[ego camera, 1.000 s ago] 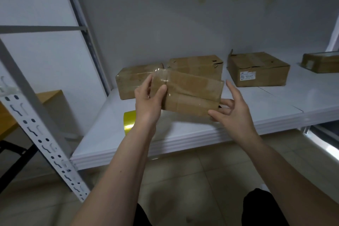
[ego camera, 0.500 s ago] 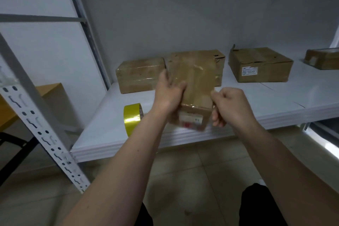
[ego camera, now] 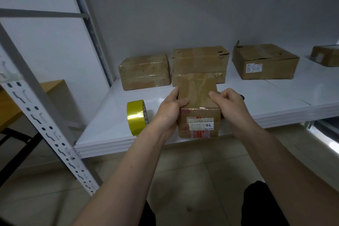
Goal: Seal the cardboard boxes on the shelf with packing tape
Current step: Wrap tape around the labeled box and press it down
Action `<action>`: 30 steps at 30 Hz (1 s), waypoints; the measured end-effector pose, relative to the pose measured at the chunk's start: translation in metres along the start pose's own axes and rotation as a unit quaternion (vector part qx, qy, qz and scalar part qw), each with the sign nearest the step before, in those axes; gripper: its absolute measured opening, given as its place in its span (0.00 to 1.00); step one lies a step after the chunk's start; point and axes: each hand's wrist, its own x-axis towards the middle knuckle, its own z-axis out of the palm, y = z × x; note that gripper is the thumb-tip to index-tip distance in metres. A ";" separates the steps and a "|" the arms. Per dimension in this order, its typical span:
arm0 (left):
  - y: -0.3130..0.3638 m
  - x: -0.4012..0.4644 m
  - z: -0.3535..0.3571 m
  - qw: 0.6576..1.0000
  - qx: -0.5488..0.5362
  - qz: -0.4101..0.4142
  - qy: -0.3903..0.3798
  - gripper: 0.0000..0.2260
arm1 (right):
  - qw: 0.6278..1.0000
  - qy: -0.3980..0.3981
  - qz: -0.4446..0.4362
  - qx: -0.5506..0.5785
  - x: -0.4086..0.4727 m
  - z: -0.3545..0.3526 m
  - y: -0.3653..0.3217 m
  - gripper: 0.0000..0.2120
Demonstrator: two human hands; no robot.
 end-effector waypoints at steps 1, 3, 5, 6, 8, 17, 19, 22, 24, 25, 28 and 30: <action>0.001 0.000 -0.001 1.000 -0.009 0.013 -0.015 0.17 | 1.000 0.002 -0.004 0.006 0.002 0.000 -0.001 0.12; 0.002 0.004 -0.005 0.998 -0.022 0.046 -0.038 0.20 | 1.000 0.011 -0.017 0.006 0.008 0.000 -0.003 0.12; 0.005 0.007 -0.006 0.996 -0.040 0.061 -0.050 0.22 | 0.999 0.018 -0.030 0.011 0.016 0.001 -0.007 0.12; 0.007 0.010 -0.007 0.995 -0.050 0.063 -0.055 0.23 | 0.999 0.018 -0.036 0.014 0.020 0.001 -0.009 0.11; 0.008 0.013 -0.009 0.993 -0.073 0.063 -0.063 0.28 | 0.999 0.015 -0.038 0.023 0.028 0.004 -0.010 0.11; -0.018 0.014 -0.003 0.999 -0.035 -0.013 0.035 0.17 | 0.997 -0.008 0.053 0.062 0.046 0.016 0.004 0.12; -0.019 0.011 -0.001 0.998 -0.010 -0.038 0.054 0.18 | 0.996 -0.007 0.058 0.068 0.048 0.018 0.005 0.13; -0.016 0.006 0.000 0.996 0.017 -0.056 0.062 0.16 | 0.995 0.004 0.068 0.073 0.049 0.020 0.007 0.11; -0.012 0.003 0.001 0.996 0.021 -0.062 0.066 0.17 | 0.995 0.015 0.063 0.070 0.048 0.022 0.005 0.10; -0.010 0.000 0.003 0.995 0.028 -0.063 0.073 0.19 | 0.996 0.022 0.056 0.069 0.048 0.023 0.004 0.09; -0.006 -0.007 0.006 0.995 0.053 -0.046 0.075 0.22 | 0.995 0.052 0.037 0.075 0.047 0.022 0.000 0.09; -0.003 -0.016 0.008 0.995 0.087 -0.010 0.051 0.22 | 0.995 0.080 0.020 0.062 0.048 0.022 -0.002 0.10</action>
